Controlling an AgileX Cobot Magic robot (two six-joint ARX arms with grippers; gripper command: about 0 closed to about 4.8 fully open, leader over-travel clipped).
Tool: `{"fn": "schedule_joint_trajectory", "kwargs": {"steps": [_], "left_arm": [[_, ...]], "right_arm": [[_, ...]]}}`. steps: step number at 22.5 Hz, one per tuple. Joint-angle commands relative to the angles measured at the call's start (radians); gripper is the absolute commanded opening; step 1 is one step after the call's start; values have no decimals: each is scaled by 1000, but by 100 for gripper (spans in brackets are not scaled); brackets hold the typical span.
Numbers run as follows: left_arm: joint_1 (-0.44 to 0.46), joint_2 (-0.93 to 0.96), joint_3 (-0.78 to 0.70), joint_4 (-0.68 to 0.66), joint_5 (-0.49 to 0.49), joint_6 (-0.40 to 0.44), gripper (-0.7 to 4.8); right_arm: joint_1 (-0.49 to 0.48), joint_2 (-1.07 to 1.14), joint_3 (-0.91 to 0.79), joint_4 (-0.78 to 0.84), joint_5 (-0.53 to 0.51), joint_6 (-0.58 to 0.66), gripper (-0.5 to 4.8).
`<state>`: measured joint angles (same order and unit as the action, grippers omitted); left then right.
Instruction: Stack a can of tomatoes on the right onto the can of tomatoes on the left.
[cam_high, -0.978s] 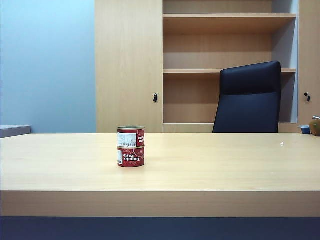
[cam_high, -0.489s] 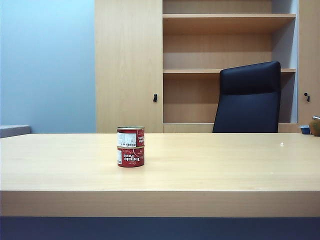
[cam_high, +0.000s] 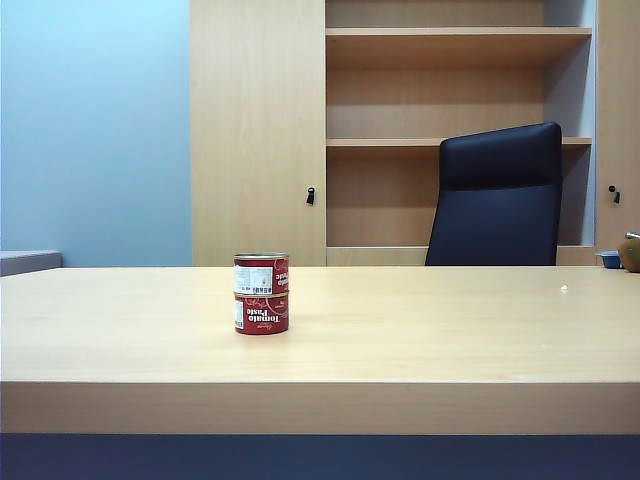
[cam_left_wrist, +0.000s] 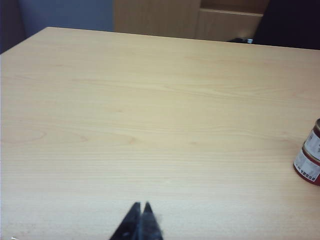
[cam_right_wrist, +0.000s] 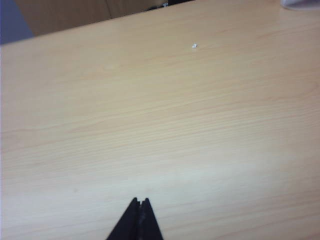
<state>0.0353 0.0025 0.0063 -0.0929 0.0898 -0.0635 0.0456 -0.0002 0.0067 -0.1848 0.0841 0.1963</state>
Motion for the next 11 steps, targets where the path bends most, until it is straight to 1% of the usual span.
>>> {"fn": "schedule_joint_trajectory", "kwargs": {"steps": [1,2,4,7,11], "left_arm": [[0,1,3,9,1,3,-1],[0,1,3,10,0,3,-1],[0,1,3,10,1,3,-1],[0,1,3,10,1,3,-1],[0,1,3,10,1,3,-1]], "right_arm": [[-47,-3,-6,0,-63,-114,-5],[-45,-3,-6,0,-64,-190,-5],[-54,-3,-6,-1,-79,-225,-5],[-74,-3,-6,0,-87,-223,-5],[-76,-3,-6,2,-86,-223,-5]]}}
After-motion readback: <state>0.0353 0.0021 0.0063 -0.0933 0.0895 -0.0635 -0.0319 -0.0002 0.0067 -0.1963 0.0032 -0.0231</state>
